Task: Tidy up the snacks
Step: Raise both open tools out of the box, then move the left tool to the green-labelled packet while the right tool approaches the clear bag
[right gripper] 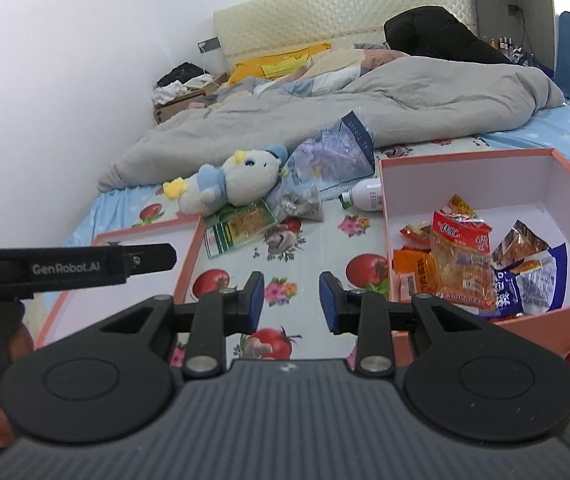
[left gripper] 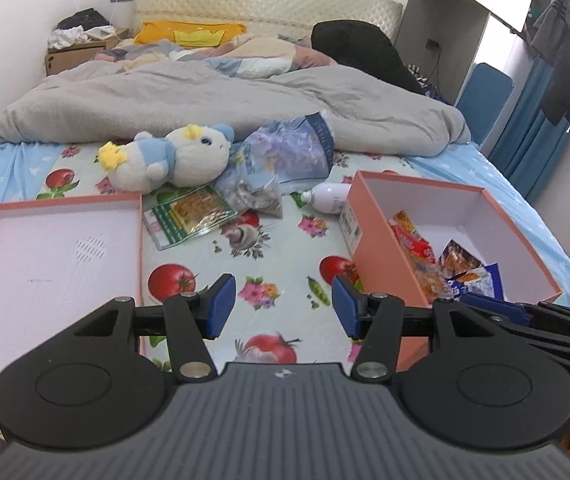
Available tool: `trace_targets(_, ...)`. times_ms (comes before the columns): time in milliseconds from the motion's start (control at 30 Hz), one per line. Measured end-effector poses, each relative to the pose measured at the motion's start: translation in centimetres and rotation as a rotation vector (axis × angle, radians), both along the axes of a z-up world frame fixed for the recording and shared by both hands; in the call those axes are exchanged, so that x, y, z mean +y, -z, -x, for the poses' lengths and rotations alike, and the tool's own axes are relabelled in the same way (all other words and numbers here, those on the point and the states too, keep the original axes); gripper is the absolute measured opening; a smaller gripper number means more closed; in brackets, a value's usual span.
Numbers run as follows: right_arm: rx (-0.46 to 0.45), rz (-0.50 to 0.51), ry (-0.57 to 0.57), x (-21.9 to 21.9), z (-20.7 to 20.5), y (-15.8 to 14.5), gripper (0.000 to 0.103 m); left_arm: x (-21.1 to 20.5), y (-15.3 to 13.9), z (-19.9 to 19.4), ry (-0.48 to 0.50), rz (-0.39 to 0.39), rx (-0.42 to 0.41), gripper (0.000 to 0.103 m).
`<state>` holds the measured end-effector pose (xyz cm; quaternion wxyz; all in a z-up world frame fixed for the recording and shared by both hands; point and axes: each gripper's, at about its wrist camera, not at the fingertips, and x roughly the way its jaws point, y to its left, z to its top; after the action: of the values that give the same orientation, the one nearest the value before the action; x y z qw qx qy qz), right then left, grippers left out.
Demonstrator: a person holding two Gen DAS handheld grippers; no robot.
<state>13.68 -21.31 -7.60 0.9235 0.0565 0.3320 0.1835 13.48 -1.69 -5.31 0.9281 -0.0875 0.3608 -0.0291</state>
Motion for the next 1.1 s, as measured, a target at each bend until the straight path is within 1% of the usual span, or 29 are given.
trace_targets(100,0.008,0.006,-0.002,0.2,0.5,0.7,0.034,0.3,0.9,0.4,-0.004,0.011,0.010,0.059)
trace_targets(300,0.031,0.020,-0.012,0.4,1.3,1.5,0.034,0.0,2.7,0.8,0.020,0.011,0.045,0.059)
trace_targets(533,0.024,0.021,-0.003,0.6,0.4,2.1,0.034,0.7,3.4,-0.7,0.016,0.003,0.046,0.059)
trace_targets(600,0.023,0.025,-0.006,0.9,0.0,2.3,0.034,1.1,3.5,-1.5,0.014,-0.001,0.049,0.060)
trace_targets(733,0.025,0.031,-0.022,1.7,-1.1,2.8,0.034,1.5,4.0,-3.0,0.022,-0.014,0.055,0.064)
trace_targets(900,0.014,0.039,-0.033,2.6,-3.2,3.4,0.034,1.9,5.6,-5.7,0.016,-0.026,0.080,0.064)
trace_targets(1000,0.008,0.045,-0.045,3.2,-4.8,4.0,0.034,2.5,6.5,-7.3,0.010,-0.025,0.084,0.064)
trace_targets(1100,0.008,0.048,-0.051,3.8,-6.7,4.9,0.034,3.1,7.6,-9.2,0.000,-0.041,0.095,0.065)
